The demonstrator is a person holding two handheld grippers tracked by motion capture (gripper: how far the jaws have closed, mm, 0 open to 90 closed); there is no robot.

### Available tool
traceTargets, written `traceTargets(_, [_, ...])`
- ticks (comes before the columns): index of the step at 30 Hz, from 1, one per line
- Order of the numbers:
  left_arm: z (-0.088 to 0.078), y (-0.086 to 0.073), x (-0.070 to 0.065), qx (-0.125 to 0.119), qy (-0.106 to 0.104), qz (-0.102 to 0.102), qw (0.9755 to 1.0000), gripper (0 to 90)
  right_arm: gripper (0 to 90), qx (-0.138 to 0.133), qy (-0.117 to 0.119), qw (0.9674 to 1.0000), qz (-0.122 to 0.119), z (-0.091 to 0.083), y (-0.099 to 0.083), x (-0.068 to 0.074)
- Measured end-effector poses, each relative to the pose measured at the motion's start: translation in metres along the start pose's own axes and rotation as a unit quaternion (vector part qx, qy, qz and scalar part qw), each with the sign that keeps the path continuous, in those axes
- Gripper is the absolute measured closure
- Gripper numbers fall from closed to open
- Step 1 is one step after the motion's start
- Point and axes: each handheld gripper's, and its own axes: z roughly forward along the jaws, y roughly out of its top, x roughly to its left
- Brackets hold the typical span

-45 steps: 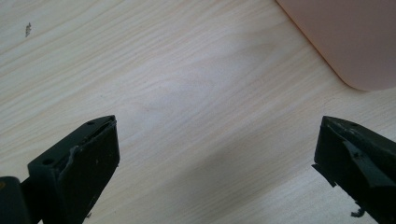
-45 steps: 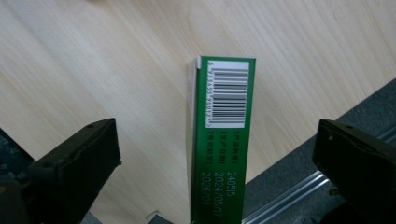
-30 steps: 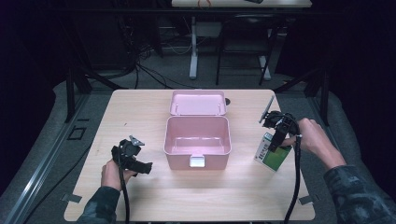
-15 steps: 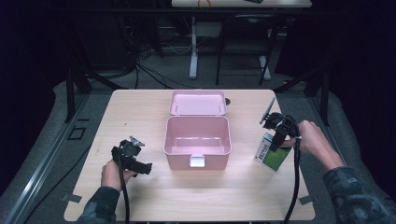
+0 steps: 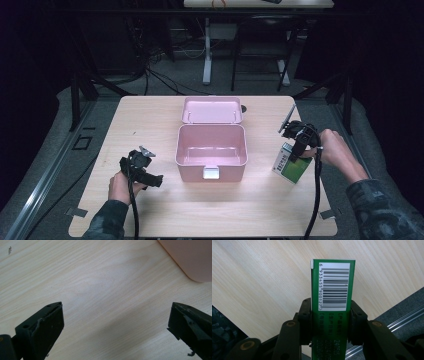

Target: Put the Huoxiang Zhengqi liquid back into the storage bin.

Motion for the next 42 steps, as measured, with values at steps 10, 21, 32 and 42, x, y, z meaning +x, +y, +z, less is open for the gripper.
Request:
traceTargets(10, [0.0, 0.0, 0.0, 0.002, 0.001, 0.001, 1.0, 0.3, 62.8, 0.006, -0.003, 1.0, -0.004, -0.002, 0.0, 0.001])
traceTargets(21, [0.001, 0.0, -0.001, 0.002, -0.001, 0.001, 1.0, 0.4, 62.8, 0.009, -0.01, 0.9999, -0.011, -0.013, 0.002, 0.003])
traceTargets(32, [0.002, 0.0, 0.0, 0.004, -0.003, 0.0, 1.0, 0.3, 62.8, 0.011, -0.013, 0.9997, -0.018, -0.019, 0.005, 0.006])
traceTargets(42, [0.003, 0.0, 0.0, 0.006, -0.005, 0.0, 1.0, 0.3, 62.9, 0.01, -0.02, 0.9993, -0.028, -0.033, 0.008, 0.008])
